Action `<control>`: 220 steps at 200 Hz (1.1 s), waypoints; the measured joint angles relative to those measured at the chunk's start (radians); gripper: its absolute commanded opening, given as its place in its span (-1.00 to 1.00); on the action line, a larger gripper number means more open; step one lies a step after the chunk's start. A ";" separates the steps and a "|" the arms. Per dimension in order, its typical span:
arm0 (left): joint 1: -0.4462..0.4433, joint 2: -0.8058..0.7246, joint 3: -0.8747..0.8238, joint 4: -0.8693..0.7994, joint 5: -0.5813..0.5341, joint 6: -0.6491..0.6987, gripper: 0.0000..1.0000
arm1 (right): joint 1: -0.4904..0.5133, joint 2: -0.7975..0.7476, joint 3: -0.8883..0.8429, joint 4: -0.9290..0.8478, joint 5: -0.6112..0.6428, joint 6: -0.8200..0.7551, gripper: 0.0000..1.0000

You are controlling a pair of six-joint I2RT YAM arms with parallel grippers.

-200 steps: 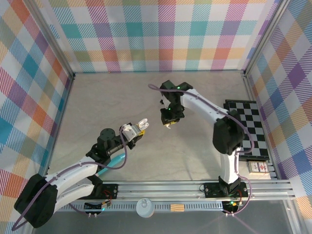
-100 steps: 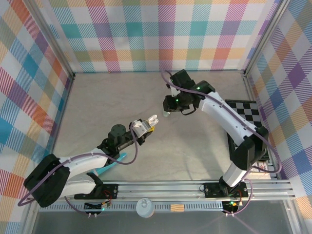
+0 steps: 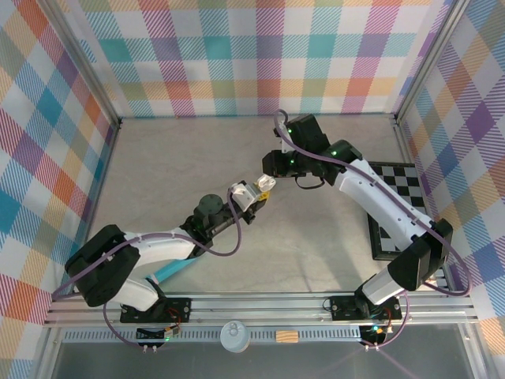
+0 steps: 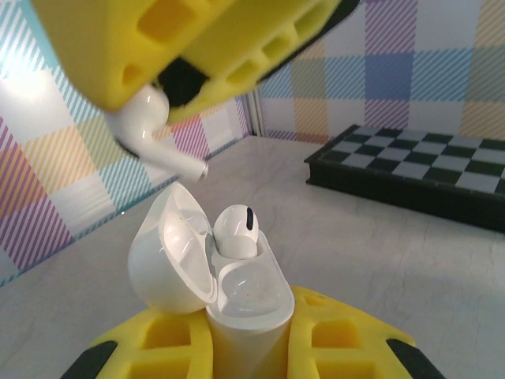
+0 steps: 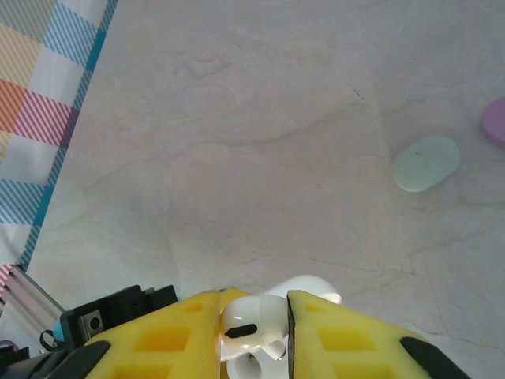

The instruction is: Insert wireless bluetooth earbuds into charging case

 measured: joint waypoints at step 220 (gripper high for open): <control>-0.005 0.054 0.057 0.101 -0.055 -0.279 -1.00 | 0.000 -0.117 -0.224 0.268 -0.028 0.055 -0.53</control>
